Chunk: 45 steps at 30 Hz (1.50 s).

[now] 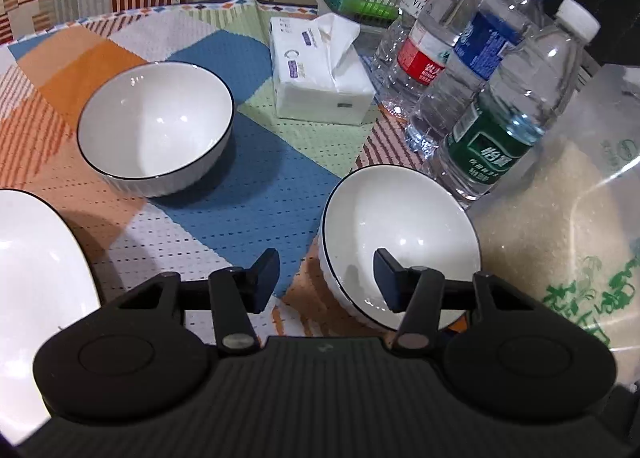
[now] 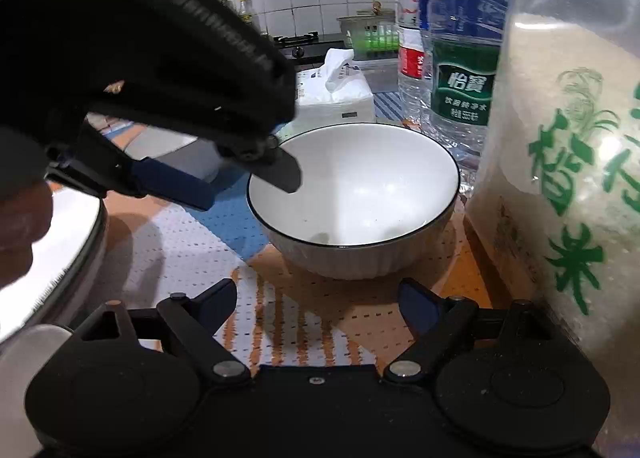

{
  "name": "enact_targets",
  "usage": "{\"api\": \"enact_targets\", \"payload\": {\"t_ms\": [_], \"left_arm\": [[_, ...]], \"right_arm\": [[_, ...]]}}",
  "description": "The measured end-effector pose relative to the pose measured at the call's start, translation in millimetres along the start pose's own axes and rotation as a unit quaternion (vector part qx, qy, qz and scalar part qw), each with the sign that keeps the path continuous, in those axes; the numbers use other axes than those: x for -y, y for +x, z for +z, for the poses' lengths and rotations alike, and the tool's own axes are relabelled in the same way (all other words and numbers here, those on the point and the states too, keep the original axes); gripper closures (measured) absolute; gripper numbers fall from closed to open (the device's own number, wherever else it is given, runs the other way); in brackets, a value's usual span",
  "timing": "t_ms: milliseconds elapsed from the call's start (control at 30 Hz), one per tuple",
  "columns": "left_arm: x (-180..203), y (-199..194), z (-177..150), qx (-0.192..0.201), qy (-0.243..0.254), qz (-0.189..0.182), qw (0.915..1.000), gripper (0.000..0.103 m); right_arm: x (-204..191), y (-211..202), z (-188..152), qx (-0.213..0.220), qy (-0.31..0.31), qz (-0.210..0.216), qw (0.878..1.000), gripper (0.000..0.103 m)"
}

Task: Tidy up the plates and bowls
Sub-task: 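Carry the white bowl with the left gripper toward another white bowl, then lower the held bowl into the white bowl by the bottles with the left gripper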

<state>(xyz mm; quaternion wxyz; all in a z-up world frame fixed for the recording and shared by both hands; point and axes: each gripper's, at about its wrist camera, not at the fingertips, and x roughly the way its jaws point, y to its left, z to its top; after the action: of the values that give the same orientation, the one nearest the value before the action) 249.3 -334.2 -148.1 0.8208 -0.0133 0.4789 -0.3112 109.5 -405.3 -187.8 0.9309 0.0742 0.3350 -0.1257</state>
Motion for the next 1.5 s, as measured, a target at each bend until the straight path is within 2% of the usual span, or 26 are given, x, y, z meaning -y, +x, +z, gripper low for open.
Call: {"api": "enact_targets", "payload": {"t_ms": [100, 200, 267, 300, 333, 367, 400, 567, 800, 967, 1167, 1300, 1500], "left_arm": [[-1.9, 10.7, 1.9, -0.003, -0.006, 0.002, 1.0000, 0.060], [-5.0, 18.6, 5.0, -0.008, -0.010, 0.024, 0.9996, 0.060], [-9.0, 23.2, 8.5, -0.016, -0.011, 0.018, 0.9997, 0.071], [-11.9, 24.8, 10.1, -0.024, -0.018, 0.005, 0.9995, 0.079], [-13.8, 24.9, 11.1, -0.029, -0.024, -0.008, 0.9992, 0.093], [-13.6, 25.6, 12.1, -0.037, -0.028, -0.016, 0.9988, 0.096], [-11.1, 26.1, 12.2, -0.043, -0.025, -0.004, 0.9988, 0.098], [-2.2, 4.2, 9.9, -0.019, -0.005, 0.013, 0.9997, 0.097], [-12.0, -26.5, 10.0, -0.031, -0.010, 0.007, 0.9994, 0.097], [-15.3, -64.3, 6.9, -0.026, 0.000, -0.004, 0.9997, 0.096], [-23.0, -118.3, -2.2, -0.010, 0.020, 0.000, 0.9997, 0.095], [-35.8, -140.1, -18.6, -0.021, 0.016, -0.004, 0.9996, 0.095], [-50.0, -155.5, -39.0, -0.040, 0.017, 0.004, 0.9990, 0.096]], "right_arm": [[-6.7, 5.3, -1.0, 0.003, -0.029, -0.020, 0.999, 0.012], [-4.5, 6.9, 1.8, 0.005, -0.030, -0.007, 1.000, 0.010], [-1.9, 7.8, 5.0, 0.003, -0.026, 0.006, 1.000, 0.009], [-2.0, 8.9, 5.3, 0.003, -0.027, 0.007, 1.000, 0.008], [-2.8, 10.0, 5.0, 0.002, -0.032, 0.008, 0.999, 0.008], [-3.2, 10.5, 4.9, 0.003, -0.038, 0.008, 0.999, 0.008], [-3.6, 11.0, 4.6, 0.004, -0.041, 0.007, 0.999, 0.008], [-4.1, 15.5, 5.5, 0.005, -0.038, 0.009, 0.999, 0.008], [-1.0, -4.0, 11.9, 0.027, -0.025, 0.032, 0.999, 0.009], [-13.0, -30.0, 25.5, 0.045, -0.061, 0.038, 0.996, 0.008], [-25.0, -70.2, 31.4, 0.041, -0.134, 0.096, 0.985, 0.007], [-40.1, -92.2, 22.2, 0.040, -0.174, 0.108, 0.978, 0.007], [-59.5, -112.2, 9.0, 0.024, -0.182, 0.132, 0.974, 0.006]]}}
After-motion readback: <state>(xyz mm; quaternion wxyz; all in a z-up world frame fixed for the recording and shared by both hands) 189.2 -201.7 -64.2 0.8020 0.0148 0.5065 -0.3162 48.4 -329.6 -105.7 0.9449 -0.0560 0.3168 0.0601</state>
